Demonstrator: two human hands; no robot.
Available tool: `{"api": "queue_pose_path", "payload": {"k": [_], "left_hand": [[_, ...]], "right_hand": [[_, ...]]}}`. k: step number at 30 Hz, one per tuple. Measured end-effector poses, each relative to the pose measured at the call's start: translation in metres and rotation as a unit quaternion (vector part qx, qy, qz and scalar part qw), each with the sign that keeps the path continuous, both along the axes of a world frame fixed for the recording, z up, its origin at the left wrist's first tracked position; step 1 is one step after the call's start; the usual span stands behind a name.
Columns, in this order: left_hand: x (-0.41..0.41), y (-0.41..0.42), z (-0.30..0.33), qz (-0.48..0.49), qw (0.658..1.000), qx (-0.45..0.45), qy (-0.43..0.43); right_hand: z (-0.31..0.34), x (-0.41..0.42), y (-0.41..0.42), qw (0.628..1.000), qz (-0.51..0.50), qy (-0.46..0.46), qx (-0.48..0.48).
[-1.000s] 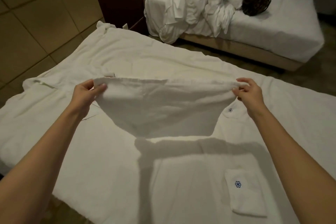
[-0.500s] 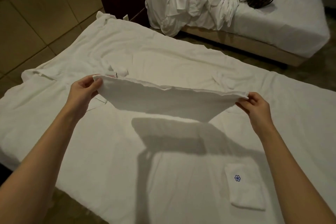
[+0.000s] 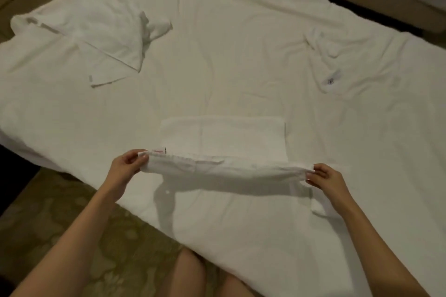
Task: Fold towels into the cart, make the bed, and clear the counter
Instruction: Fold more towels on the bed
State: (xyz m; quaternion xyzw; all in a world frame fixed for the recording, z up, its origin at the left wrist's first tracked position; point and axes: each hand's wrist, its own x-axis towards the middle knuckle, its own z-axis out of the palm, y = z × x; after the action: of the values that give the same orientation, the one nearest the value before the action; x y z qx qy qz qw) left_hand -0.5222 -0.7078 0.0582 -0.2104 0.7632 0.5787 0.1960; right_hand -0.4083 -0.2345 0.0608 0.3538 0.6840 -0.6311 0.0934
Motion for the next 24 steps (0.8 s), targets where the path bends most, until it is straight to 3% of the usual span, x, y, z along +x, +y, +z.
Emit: {"api": "queue_pose_path", "payload": {"k": [10,24], "left_hand": [[-0.014,0.011,-0.048,0.034,0.999,-0.006,0.018],[-0.115,0.044,-0.089,0.052,0.995,-0.023,0.080]], "right_hand": [[-0.052,-0.038,-0.005,0.997,-0.014,0.008,0.073],[-0.103,-0.149,0.007,0.990,-0.024,0.025,0.140]]}}
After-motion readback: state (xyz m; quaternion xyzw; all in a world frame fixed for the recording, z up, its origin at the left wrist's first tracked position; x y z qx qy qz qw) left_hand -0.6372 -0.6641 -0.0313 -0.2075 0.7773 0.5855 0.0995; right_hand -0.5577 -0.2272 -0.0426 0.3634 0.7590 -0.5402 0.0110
